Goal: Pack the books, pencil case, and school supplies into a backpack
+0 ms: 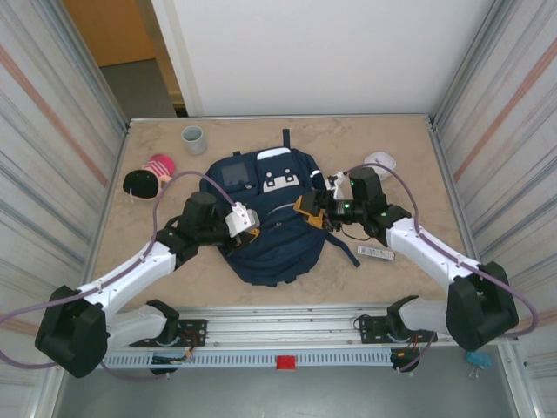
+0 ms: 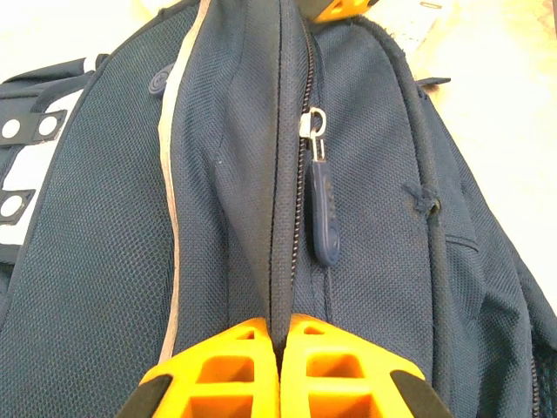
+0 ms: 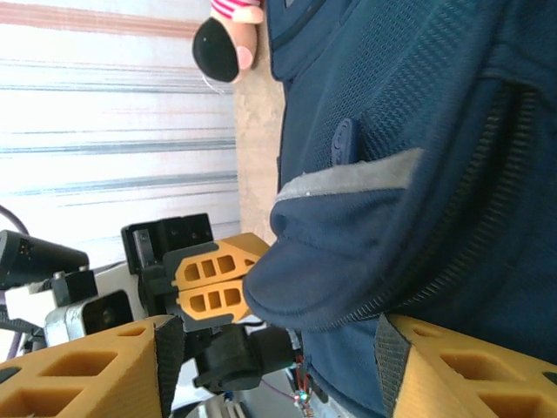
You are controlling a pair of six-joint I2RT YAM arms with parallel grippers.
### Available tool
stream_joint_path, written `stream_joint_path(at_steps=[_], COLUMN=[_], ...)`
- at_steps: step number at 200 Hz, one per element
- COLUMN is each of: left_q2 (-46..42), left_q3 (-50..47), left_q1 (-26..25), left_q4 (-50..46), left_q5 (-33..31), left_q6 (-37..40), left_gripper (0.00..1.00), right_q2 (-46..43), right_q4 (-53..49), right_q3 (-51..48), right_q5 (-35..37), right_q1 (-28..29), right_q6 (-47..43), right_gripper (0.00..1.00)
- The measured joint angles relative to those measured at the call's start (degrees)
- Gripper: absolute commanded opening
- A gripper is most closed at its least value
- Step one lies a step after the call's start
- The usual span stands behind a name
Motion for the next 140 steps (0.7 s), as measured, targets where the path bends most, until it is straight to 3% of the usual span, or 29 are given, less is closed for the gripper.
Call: stream_joint_path(at_steps=[54,60,76,89,118,140], left_q2=[-0.3,-0.4,-0.7,-1.1,-1.6,-1.8], left_q3=[-0.5,-0.5,-0.5,-0.5,-0.3,0.9], left_q1=[0.3,0.3,0.3,0.3,0.3,0.8], left_q4=[0.0,0.0,-0.2,-0.5,-1.6,-3.6], left_q5=[0.6,0.6,0.5,-0.1,-2.9,-5.7], left_q6=[1.0,1.2,1.7,1.9,0.9,-0.9], left_gripper=[0.00,0.00,0.00,0.00,0.04,0.03], right_q2=[5.2,5.9,7.5,8.5,8.9,8.4], right_q4=[7.0,8.0,10.7,12.1,13.9,15.5], right_q3=[0.3,0.3,0.3,0.3,0.0,-1.3], right_q5=[0.0,0.0,0.3,0.8,1.8,3.8], right_q1=[0.8,0.8,0.8,0.8,1.2,2.1], right_q6=[7.5,8.4,11.2,12.8,15.2,16.0], right_gripper=[0.59,0.54,0.24,0.12,0.00,0.00])
